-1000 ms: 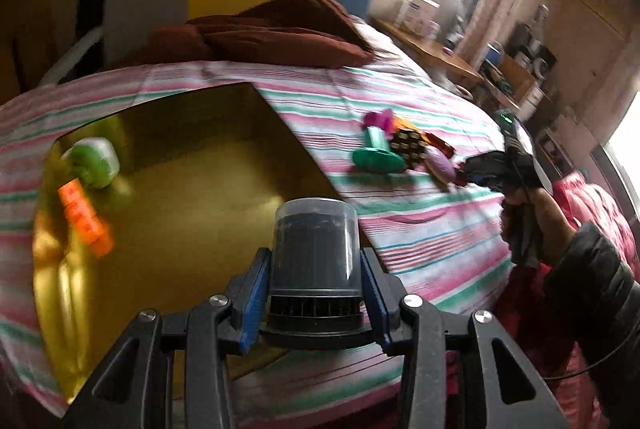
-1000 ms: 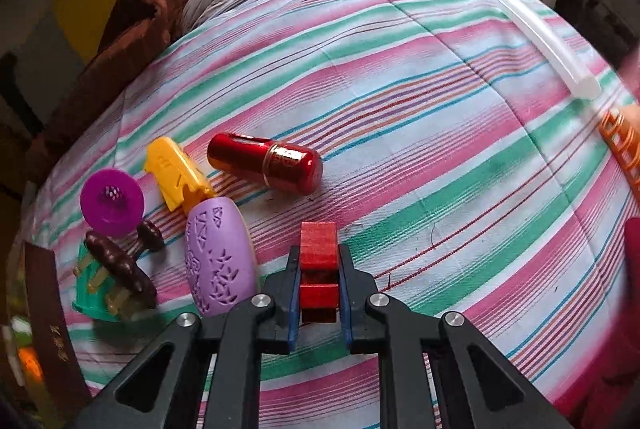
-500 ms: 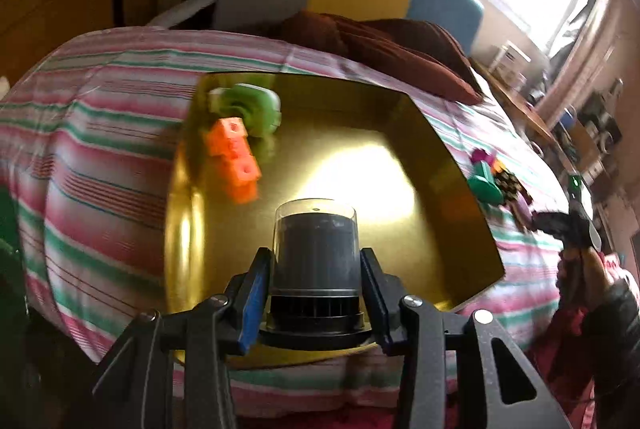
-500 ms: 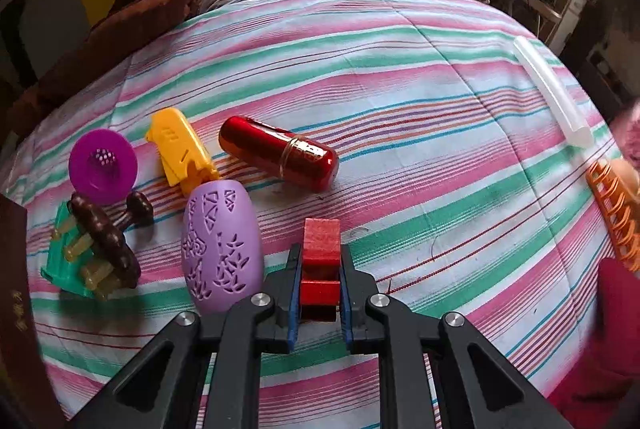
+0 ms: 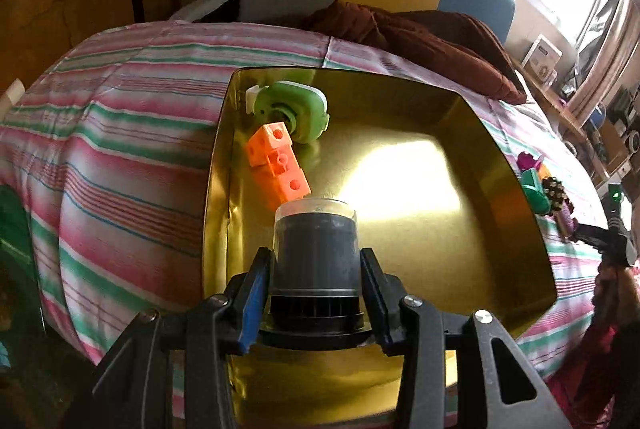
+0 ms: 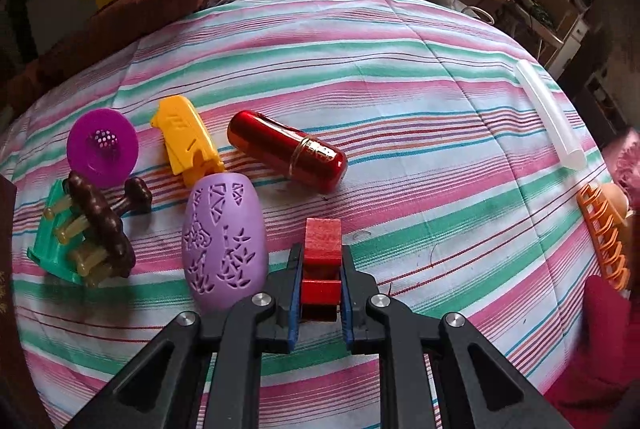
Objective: Organize rigid objects
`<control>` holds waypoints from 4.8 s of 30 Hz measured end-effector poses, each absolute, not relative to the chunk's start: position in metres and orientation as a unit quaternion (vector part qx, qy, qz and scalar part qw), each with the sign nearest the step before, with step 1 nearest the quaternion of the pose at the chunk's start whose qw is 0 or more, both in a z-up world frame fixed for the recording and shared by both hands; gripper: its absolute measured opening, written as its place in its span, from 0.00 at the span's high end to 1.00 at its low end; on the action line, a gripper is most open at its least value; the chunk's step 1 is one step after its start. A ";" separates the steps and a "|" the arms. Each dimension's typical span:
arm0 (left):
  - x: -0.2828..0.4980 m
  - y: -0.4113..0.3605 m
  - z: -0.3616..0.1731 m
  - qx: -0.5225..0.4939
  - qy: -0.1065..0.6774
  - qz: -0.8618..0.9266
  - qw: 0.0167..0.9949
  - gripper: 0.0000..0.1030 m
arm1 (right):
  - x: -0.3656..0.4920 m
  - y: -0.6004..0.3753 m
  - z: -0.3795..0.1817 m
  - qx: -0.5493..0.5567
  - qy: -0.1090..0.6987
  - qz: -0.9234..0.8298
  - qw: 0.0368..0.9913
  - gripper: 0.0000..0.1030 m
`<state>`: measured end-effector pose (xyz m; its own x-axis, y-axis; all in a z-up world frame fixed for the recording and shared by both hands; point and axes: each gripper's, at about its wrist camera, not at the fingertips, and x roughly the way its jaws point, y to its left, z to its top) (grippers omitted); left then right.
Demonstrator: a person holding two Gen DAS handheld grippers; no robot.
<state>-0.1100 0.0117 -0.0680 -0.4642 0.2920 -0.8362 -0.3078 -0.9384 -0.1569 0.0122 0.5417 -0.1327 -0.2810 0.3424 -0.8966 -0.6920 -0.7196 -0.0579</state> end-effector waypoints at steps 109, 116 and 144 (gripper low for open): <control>-0.053 -0.032 -0.030 -0.406 0.011 0.905 0.127 0.57 | -0.024 0.298 -0.037 -0.431 0.096 0.897 0.008 0.85; -0.053 -0.041 -0.031 -0.405 0.004 0.907 0.117 0.57 | -0.043 0.223 -0.043 -0.443 0.083 0.888 -0.091 0.86; -0.063 -0.096 -0.043 -0.412 -0.026 0.910 0.041 0.57 | -0.090 0.062 -0.120 -0.508 0.086 0.822 -0.241 0.78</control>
